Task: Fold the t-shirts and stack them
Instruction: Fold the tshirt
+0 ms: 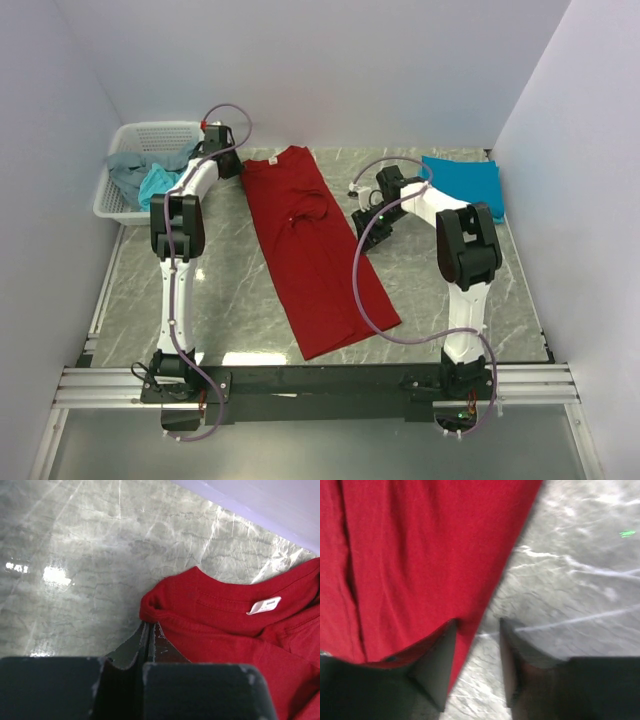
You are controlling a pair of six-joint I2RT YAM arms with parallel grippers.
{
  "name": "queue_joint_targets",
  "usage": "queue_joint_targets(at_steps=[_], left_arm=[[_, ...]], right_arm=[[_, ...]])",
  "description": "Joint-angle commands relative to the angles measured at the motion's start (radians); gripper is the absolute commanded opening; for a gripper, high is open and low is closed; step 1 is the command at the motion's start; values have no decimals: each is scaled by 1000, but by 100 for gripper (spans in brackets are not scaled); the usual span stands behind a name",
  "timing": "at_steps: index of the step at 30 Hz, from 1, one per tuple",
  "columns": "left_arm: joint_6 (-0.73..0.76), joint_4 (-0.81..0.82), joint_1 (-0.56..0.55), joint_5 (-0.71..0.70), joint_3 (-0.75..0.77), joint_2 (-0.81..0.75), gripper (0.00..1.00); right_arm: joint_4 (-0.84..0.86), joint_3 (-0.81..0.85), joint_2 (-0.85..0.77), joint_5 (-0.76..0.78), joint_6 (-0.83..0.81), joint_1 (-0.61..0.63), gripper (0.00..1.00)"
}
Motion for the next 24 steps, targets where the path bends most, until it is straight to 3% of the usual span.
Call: queue_joint_targets(at_steps=[1,7,10,13,18,21,22,24], left_arm=[[-26,1,22,5,52,19,0],[-61,13,41,40,39,26,0],[-67,15,47,45,39,27,0],[-79,16,53,56,42,29,0],[-90,25,56,82,63,36,0],[-90,39,56,148,74,38,0],[-90,53,56,168,75,33,7],[-84,68,52,221,65,3,13]], right_arm=[[-94,35,51,-73,6,-5,40],[-136,29,71,-126,-8,-6,31],[-100,-1,54,-98,15,-14,12],[-93,-14,43,-91,33,-31,0],[-73,-63,13,-95,38,-34,0],[-76,-63,2,-94,41,-34,31],[-67,-63,-7,-83,41,-36,46],[-56,-66,-45,-51,41,-39,53]])
